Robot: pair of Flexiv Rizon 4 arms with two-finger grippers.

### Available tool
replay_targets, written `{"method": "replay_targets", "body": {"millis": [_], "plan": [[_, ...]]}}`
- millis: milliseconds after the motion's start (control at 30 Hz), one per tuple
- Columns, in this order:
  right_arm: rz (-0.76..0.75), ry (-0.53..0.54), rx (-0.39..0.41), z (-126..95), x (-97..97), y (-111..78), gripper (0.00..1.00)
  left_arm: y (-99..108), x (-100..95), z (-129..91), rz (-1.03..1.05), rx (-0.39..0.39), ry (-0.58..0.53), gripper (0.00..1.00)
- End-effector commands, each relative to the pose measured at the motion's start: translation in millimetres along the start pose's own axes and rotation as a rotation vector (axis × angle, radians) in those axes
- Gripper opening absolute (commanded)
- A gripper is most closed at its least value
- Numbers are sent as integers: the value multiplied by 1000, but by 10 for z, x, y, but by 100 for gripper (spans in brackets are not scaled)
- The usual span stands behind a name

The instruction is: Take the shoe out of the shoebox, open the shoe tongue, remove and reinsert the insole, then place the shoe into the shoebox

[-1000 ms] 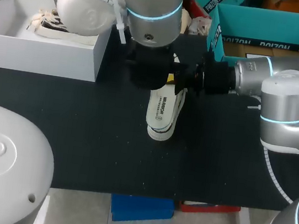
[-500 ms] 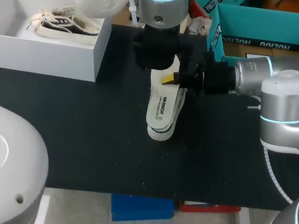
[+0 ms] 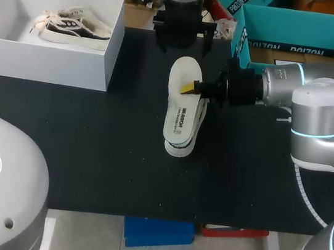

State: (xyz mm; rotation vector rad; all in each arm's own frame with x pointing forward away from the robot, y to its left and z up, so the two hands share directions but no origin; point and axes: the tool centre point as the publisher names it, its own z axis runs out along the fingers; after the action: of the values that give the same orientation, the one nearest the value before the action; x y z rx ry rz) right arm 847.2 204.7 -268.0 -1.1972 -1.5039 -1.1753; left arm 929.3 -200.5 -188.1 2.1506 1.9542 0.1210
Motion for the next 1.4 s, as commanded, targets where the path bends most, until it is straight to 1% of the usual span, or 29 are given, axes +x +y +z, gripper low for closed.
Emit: {"method": "replay_targets", "body": {"millis": [33, 233, 400, 500, 633, 900, 1033, 1200, 1400], "plan": [[1, -1, 1, 6, -2, 5, 0, 96, -30, 86, 3, 15, -3, 100], [1, -1, 1, 6, -2, 5, 0, 78, -45, 95, -4, 16, -21, 100], [1, -1, 1, 6, -2, 5, 0, -93, -82, 9, 7, 1, -22, 100], [1, -1, 1, 6, -2, 5, 0, -241, -114, 1, 4, 4, 1, 100], [1, -1, 1, 6, -2, 5, 0, -493, -131, -56, 9, 1, 10, 100], [1, -1, 1, 6, -2, 5, 0, -1020, -143, -107, 1, 22, 19, 100], [1, -1, 1, 6, -2, 5, 0, -1195, -150, -78, -14, 25, 22, 100], [1, -1, 1, 6, -2, 5, 0, -1397, -97, -58, -25, 43, 27, 100], [1, -1, 1, 6, -2, 5, 0, -1544, -71, -27, -26, 62, 24, 100]]}}
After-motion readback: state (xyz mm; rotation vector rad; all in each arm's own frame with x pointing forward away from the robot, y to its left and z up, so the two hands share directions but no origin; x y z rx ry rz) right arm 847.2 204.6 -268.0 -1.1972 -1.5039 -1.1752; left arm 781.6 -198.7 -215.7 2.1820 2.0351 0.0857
